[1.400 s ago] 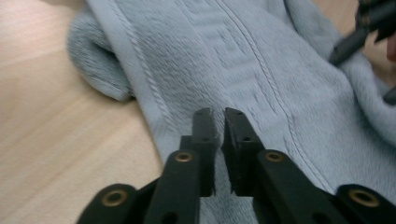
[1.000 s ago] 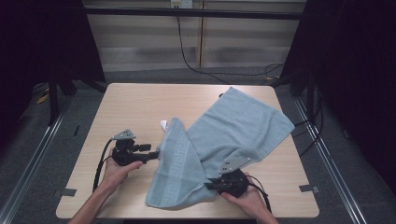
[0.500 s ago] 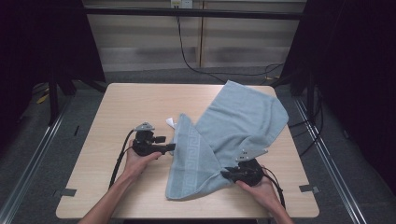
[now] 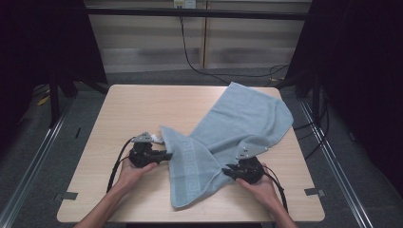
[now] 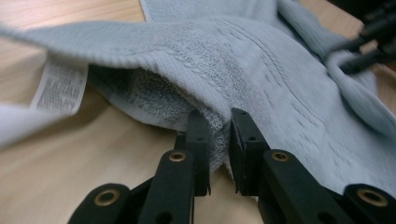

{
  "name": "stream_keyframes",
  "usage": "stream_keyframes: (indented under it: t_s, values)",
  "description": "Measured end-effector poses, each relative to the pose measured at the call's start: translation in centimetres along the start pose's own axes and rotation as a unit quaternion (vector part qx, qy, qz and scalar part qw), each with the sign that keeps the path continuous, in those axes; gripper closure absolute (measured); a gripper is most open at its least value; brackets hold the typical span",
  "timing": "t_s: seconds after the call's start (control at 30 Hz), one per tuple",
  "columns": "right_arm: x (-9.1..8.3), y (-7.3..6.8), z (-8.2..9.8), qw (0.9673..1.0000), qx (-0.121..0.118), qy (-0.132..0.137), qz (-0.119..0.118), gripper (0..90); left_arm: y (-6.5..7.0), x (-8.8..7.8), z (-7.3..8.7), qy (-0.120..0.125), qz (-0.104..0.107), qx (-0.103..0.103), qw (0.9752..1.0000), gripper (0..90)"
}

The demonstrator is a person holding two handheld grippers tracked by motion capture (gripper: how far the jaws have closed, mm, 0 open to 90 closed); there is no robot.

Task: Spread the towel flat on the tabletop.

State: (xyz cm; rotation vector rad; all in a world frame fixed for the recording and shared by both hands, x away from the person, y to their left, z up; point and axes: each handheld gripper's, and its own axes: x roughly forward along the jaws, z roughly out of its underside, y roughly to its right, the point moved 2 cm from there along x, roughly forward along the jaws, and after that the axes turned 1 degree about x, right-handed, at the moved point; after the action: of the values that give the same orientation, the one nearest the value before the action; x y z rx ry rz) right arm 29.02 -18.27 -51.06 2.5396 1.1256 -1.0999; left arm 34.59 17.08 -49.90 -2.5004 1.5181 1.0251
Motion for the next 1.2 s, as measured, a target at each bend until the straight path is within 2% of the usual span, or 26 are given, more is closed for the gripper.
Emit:
stream_keyframes:
  t_s: [0.03, 0.1, 0.2, 0.3, 0.37, 0.4, 0.47, 0.5, 0.53, 0.63, 0.73, 0.83, 0.93, 1.03, 1.1, 1.2]
  values:
    - [0.4, 0.1, -0.4, 1.0, 0.0, 0.002, 0.001, 76.4, 0.1, -0.7, 0.3, 0.005, 0.004, -0.008, 0.9999, 79.6]
    - [1.3, 0.2, -1.3, 1.0, -0.003, 0.003, 0.007, 76.3, 0.4, -2.1, 1.1, 0.009, 0.004, -0.006, 0.9999, 79.8]
    - [2.7, 0.2, -2.4, 0.9999, -0.002, 0.006, 0.008, 75.7, 1.0, -3.9, 2.2, 0.017, 0.012, -0.017, 0.9996, 79.7]
    - [3.6, 0.0, -3.4, 0.9998, -0.006, 0.012, 0.013, 73.2, 1.3, -4.7, 3.4, 0.011, -0.001, -0.013, 0.9999, 79.5]
    - [3.3, -0.7, -3.7, 0.9997, -0.011, 0.017, 0.013, 65.5, 1.3, -4.5, 3.9, 0.004, -0.004, -0.022, 0.9997, 79.4]
    - [2.8, -1.2, -3.9, 0.9996, -0.015, 0.023, 0.011, 62.1, 1.3, -4.3, 4.0, -0.001, -0.006, -0.02, 0.9998, 79.3]
    - [1.3, -2.3, -4.3, 0.9986, -0.017, 0.049, 0.007, 57.4, 1.4, -3.8, 4.0, -0.006, -0.007, -0.019, 0.9998, 79.1]
    - [0.5, -2.8, -4.5, 0.9979, -0.018, 0.062, 0.002, 56.8, 1.6, -3.6, 4.0, -0.009, -0.01, -0.017, 0.9998, 79.0]
    - [-0.2, -3.5, -4.6, 0.9973, -0.018, 0.069, -0.013, 56.8, 1.7, -3.4, 4.0, -0.012, -0.013, -0.012, 0.9998, 78.9]
    - [-0.5, -6.2, -4.1, 0.9965, -0.034, 0.052, -0.056, 57.0, 2.0, -2.9, 4.0, -0.017, -0.016, -0.008, 0.9997, 78.2]
    - [1.0, -9.1, -2.7, 0.9933, -0.046, 0.018, -0.105, 55.4, 1.9, -2.9, 3.9, -0.014, -0.018, -0.016, 0.9996, 78.1]
    - [2.7, -11.6, -1.6, 0.9886, -0.065, -0.016, -0.135, 48.7, 1.8, -2.7, 4.0, -0.014, -0.021, -0.017, 0.9995, 78.0]
    - [3.8, -13.1, -1.8, 0.9844, -0.077, -0.018, -0.157, 43.1, 1.7, -2.5, 3.9, -0.014, -0.019, -0.022, 0.9995, 77.7]
    - [5.1, -13.9, -1.8, 0.982, -0.096, -0.028, -0.161, 40.0, 1.6, -2.5, 4.0, -0.015, -0.019, -0.026, 0.9994, 77.7]
    - [5.5, -14.3, -1.7, 0.982, -0.107, -0.024, -0.154, 39.9, 1.5, -2.5, 4.0, -0.012, -0.02, -0.03, 0.9993, 77.5]
    - [5.4, -14.6, -1.4, 0.98, -0.153, -0.015, -0.126, 48.8, 1.4, -2.6, 4.0, -0.009, -0.017, -0.032, 0.9993, 76.5]
